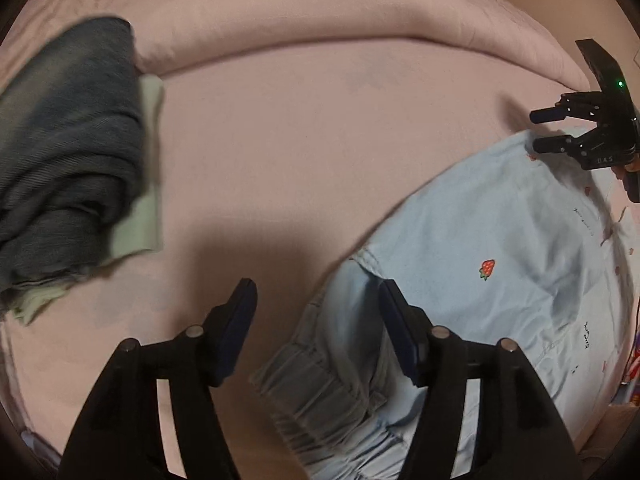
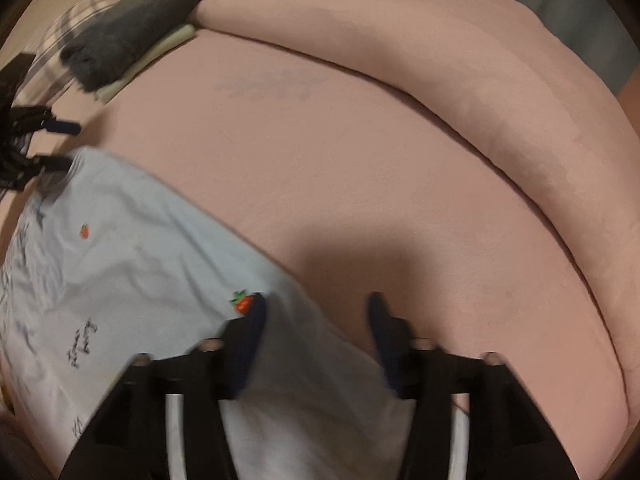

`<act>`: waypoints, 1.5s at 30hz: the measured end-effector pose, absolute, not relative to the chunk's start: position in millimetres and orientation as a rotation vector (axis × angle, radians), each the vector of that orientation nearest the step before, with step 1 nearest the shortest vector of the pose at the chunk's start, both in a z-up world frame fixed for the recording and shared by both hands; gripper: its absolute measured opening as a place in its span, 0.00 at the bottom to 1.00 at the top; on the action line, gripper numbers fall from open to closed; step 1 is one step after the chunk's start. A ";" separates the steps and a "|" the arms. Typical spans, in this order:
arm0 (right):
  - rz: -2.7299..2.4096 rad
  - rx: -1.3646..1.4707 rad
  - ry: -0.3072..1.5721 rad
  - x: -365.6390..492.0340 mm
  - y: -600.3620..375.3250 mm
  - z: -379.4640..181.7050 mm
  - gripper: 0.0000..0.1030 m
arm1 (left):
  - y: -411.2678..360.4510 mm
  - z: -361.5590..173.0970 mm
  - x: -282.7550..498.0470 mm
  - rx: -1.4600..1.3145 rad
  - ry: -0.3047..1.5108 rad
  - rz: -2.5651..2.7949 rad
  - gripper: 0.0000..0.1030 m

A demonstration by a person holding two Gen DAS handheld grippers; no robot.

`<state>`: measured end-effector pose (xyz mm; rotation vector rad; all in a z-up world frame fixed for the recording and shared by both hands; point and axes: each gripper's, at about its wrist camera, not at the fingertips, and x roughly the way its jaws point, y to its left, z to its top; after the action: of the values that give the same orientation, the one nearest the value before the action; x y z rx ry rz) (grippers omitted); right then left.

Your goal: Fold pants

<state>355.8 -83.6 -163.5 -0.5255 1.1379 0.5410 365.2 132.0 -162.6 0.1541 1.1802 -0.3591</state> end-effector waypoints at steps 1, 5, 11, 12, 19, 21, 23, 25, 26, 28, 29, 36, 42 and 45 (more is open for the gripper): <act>0.543 -0.511 1.157 359.1 -84.6 -169.1 0.55 | 128.8 -175.1 372.7 0.178 1.223 -0.337 0.63; 0.522 -0.501 1.188 360.1 -76.1 -190.6 0.56 | 122.6 -173.3 383.9 0.163 1.219 -0.361 0.40; 0.509 -0.553 1.163 321.7 -70.6 -185.2 0.11 | 85.0 -161.1 367.1 0.319 1.164 -0.298 0.13; 0.491 -0.569 1.140 310.3 -72.1 -182.3 0.10 | 78.0 -157.0 365.8 0.330 1.149 -0.277 0.13; 0.424 -0.583 0.964 229.7 -63.8 -126.0 0.09 | 74.3 -97.9 300.3 0.399 0.991 -0.214 0.12; 0.411 -0.584 0.900 199.5 -67.7 -105.3 0.09 | 72.7 -83.1 275.9 0.397 0.946 -0.214 0.12; 0.403 -0.593 0.844 174.5 -79.2 -82.8 0.09 | 71.9 -66.4 240.2 0.422 0.874 -0.203 0.12; 0.403 -0.607 0.793 153.6 -84.6 -62.7 0.09 | 89.9 -48.6 204.7 0.454 0.802 -0.187 0.12; 0.401 -0.611 0.772 140.6 -89.3 -55.9 0.09 | 86.5 -45.5 191.3 0.474 0.765 -0.177 0.12; 0.395 -0.637 0.728 113.6 -98.9 -41.7 0.09 | 86.4 -40.7 168.0 0.513 0.684 -0.166 0.12; 0.389 -0.650 0.707 103.7 -105.4 -35.4 0.09 | 91.9 -40.3 152.5 0.527 0.660 -0.164 0.12; 0.509 -0.778 0.703 42.4 -139.1 -49.1 0.09 | 106.4 -97.4 78.0 0.607 0.727 -0.228 0.13; 0.576 -0.881 0.865 8.3 -132.5 -125.6 0.09 | 99.2 -161.6 57.3 0.718 0.811 -0.235 0.12; 0.565 -0.919 0.898 7.4 -133.8 -145.3 0.09 | 96.7 -159.3 59.8 0.726 0.793 -0.221 0.12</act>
<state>7.4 -133.8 -145.3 -0.9192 0.8980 0.5653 59.8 96.7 -159.3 0.7259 0.7932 -0.2205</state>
